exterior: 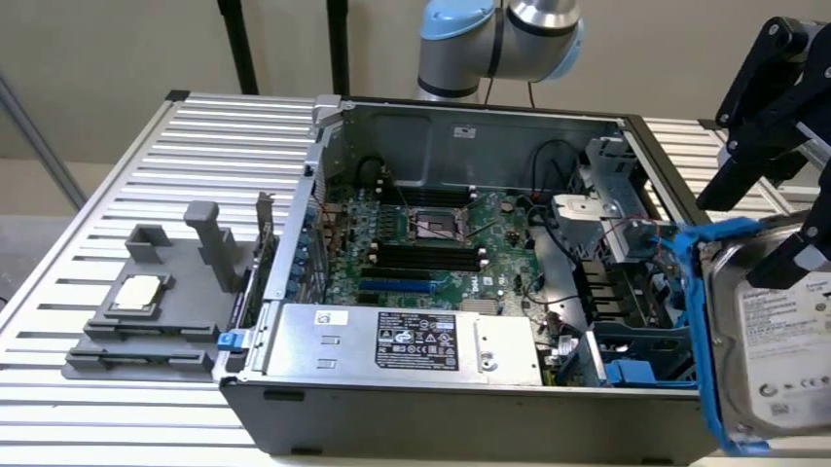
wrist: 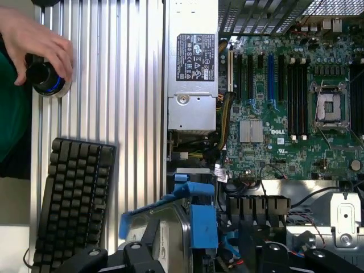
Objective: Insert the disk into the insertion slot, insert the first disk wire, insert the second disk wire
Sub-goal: 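Insert the first disk wire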
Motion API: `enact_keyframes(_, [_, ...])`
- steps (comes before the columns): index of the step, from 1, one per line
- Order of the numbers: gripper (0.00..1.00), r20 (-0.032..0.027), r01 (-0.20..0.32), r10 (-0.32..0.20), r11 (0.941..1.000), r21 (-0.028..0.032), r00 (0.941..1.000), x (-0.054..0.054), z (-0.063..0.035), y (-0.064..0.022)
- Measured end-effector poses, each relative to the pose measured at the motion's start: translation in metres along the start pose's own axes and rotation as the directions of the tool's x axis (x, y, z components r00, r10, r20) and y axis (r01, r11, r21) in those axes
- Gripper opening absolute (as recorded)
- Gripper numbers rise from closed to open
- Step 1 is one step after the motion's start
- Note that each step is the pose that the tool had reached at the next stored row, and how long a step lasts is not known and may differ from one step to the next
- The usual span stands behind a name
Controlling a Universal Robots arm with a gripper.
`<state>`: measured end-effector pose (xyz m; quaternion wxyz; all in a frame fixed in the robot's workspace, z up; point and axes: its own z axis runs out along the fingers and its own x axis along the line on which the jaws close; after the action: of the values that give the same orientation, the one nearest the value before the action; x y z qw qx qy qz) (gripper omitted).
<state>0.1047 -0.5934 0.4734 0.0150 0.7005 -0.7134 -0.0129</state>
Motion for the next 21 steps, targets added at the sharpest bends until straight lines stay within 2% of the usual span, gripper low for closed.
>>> enact_keyframes(1, [0.65, 0.0, 0.0, 0.0, 1.0, 0.0, 1.0, 0.0, 0.0, 0.0])
enact_keyframes(10, [0.65, 0.0, 0.0, 0.0, 1.0, 0.0, 1.0, 0.0, 0.0, 0.0])
enact_keyframes(13, [0.64, 0.0, 0.0, 0.0, 1.0, 0.0, 1.0, 0.0, 0.0, 0.0])
enact_keyframes(14, [0.56, 0.0, 0.0, 0.0, 1.0, 0.0, 1.0, 0.0, 0.0, 0.0])
enact_keyframes(17, [0.55, 0.0, 0.0, 0.0, 1.0, 0.0, 1.0, 0.0, 0.0, 0.0])
enact_keyframes(18, [0.47, 0.0, 0.0, 0.0, 1.0, 0.0, 1.0, 0.0, 0.0, 0.0])
enact_keyframes(21, [0.47, 0.0, 0.0, 0.0, 1.0, 0.0, 1.0, 0.0, 0.0, 0.0])
